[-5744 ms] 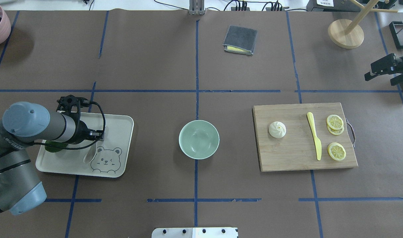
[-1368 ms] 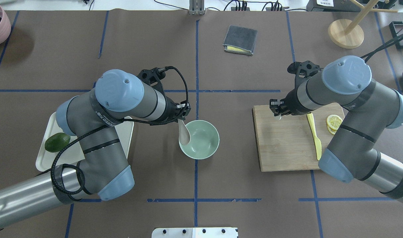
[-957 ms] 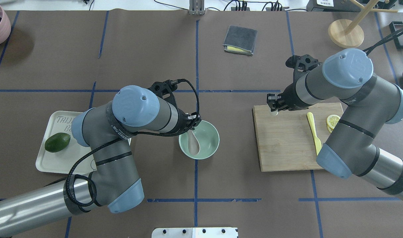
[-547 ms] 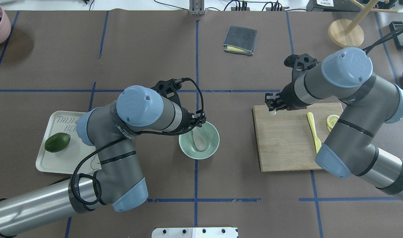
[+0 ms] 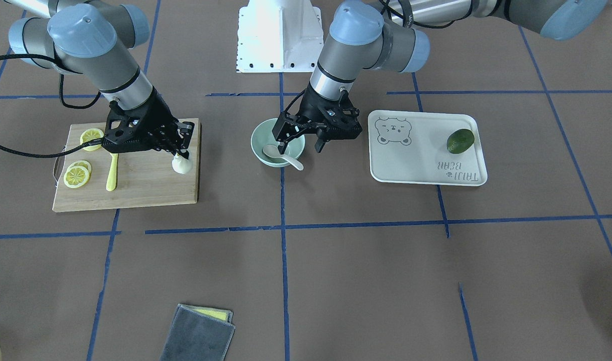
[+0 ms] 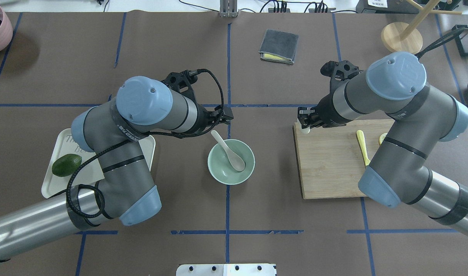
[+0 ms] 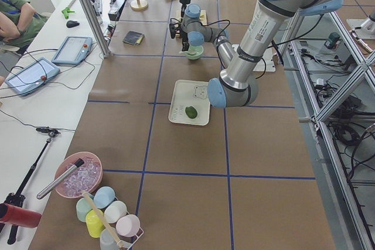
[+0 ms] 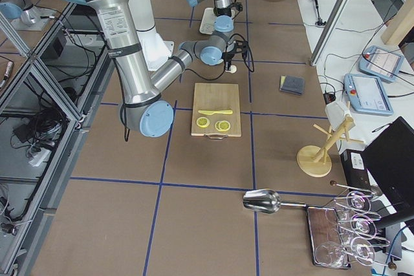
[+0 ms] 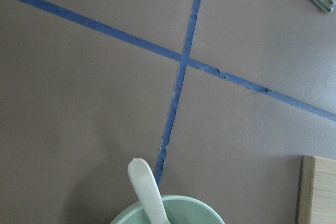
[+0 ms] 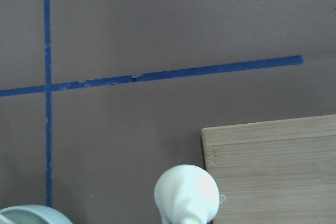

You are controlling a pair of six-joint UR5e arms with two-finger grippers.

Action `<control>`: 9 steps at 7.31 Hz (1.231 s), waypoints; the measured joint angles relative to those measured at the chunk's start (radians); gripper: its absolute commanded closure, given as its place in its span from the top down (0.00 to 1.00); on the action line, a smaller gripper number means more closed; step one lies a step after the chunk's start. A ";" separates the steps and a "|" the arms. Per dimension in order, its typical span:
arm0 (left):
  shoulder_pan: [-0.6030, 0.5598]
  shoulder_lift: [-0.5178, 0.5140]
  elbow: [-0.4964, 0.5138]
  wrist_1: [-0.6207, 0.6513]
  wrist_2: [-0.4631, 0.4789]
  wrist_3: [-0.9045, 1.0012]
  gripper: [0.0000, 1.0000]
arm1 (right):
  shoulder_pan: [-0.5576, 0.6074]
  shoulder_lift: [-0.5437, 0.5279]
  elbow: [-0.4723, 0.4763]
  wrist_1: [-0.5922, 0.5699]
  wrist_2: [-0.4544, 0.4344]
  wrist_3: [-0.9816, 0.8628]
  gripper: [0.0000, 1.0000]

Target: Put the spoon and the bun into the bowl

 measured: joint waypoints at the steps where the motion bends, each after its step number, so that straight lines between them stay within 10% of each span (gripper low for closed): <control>1: -0.032 0.026 -0.046 0.060 -0.001 0.072 1.00 | -0.028 0.036 -0.002 0.002 -0.007 0.054 0.12; 4: -0.160 0.130 -0.173 0.184 -0.030 0.295 1.00 | -0.159 0.138 -0.011 0.004 -0.115 0.199 0.12; 5: -0.227 0.177 -0.192 0.190 -0.068 0.384 1.00 | -0.194 0.162 -0.024 0.005 -0.154 0.213 0.28; 6: -0.291 0.231 -0.216 0.192 -0.093 0.479 1.00 | -0.218 0.189 -0.051 0.005 -0.181 0.218 0.75; 7: -0.335 0.278 -0.236 0.192 -0.103 0.562 1.00 | -0.233 0.205 -0.071 0.005 -0.198 0.219 0.99; 9: -0.418 0.343 -0.246 0.192 -0.111 0.718 1.00 | -0.243 0.219 -0.084 0.006 -0.209 0.222 0.99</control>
